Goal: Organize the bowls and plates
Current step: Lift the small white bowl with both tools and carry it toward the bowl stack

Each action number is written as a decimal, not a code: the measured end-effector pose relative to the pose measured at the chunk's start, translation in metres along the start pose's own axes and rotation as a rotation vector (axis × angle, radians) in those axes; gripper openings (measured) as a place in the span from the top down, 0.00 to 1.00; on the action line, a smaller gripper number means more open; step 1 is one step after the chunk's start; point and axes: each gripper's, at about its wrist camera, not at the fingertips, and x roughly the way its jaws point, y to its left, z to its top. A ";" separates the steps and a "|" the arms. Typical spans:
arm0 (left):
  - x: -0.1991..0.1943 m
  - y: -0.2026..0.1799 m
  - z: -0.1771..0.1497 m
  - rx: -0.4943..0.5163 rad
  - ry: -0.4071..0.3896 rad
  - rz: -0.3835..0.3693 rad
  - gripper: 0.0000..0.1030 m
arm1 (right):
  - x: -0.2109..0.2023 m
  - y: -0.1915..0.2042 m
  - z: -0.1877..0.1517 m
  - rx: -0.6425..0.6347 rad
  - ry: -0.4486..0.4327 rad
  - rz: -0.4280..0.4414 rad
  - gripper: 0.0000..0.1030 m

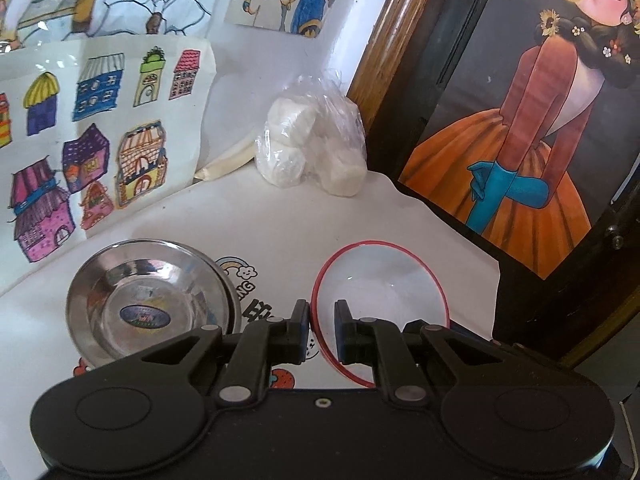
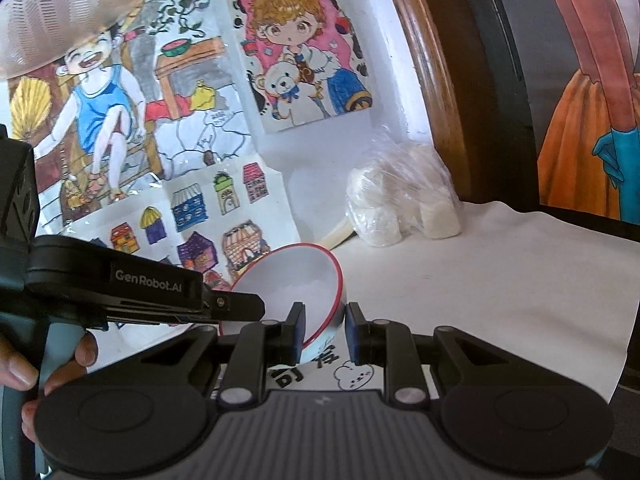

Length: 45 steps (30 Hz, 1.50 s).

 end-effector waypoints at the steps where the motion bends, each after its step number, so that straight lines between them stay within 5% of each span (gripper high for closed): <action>1: -0.003 0.001 -0.001 0.000 -0.004 -0.001 0.87 | -0.002 0.002 0.000 -0.003 -0.001 0.003 0.77; 22: -0.049 0.020 -0.017 -0.042 -0.069 -0.023 0.86 | -0.023 0.031 -0.005 -0.020 -0.024 0.065 0.77; 45: -0.047 0.042 -0.049 -0.070 -0.023 -0.050 0.86 | -0.027 0.031 -0.027 0.006 0.053 0.089 0.77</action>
